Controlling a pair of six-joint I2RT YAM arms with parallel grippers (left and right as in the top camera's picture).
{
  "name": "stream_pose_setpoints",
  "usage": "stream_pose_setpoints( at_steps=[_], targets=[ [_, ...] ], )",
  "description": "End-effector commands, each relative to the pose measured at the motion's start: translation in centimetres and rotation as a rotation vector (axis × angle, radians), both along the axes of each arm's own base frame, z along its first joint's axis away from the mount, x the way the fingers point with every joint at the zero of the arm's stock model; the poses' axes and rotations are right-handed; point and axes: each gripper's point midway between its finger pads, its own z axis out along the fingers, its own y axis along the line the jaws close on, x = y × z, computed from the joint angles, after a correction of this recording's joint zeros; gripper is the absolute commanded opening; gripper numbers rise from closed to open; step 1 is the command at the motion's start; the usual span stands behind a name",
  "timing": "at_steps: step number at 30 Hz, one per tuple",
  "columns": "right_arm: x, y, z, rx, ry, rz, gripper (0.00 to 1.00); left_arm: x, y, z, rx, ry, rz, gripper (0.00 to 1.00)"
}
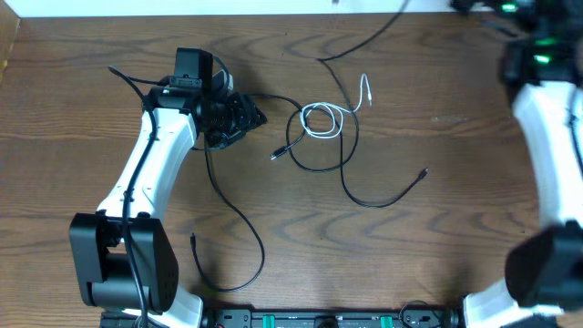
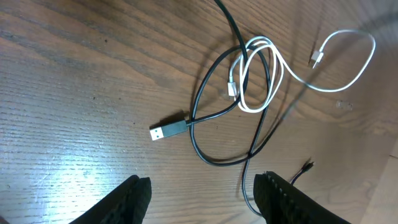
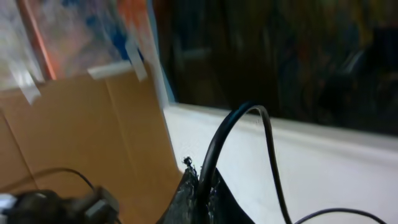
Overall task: Untangle cables
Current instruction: 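Pull a black cable out to the upper right with the right gripper, then release the black cable at the right and return the right gripper toward center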
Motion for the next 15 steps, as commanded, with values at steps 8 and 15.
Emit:
stream_pose_setpoints(
  at_steps=[8,15],
  targets=[
    [-10.9,-4.1,8.5,-0.116,-0.224,-0.040,0.01,0.0,0.2,0.0,0.015,-0.010,-0.013,0.59],
    [-7.8,-9.6,3.5,-0.032,0.188,-0.163,0.01,0.0,0.2,0.0,0.015,-0.010,-0.013,0.59]
  ],
)
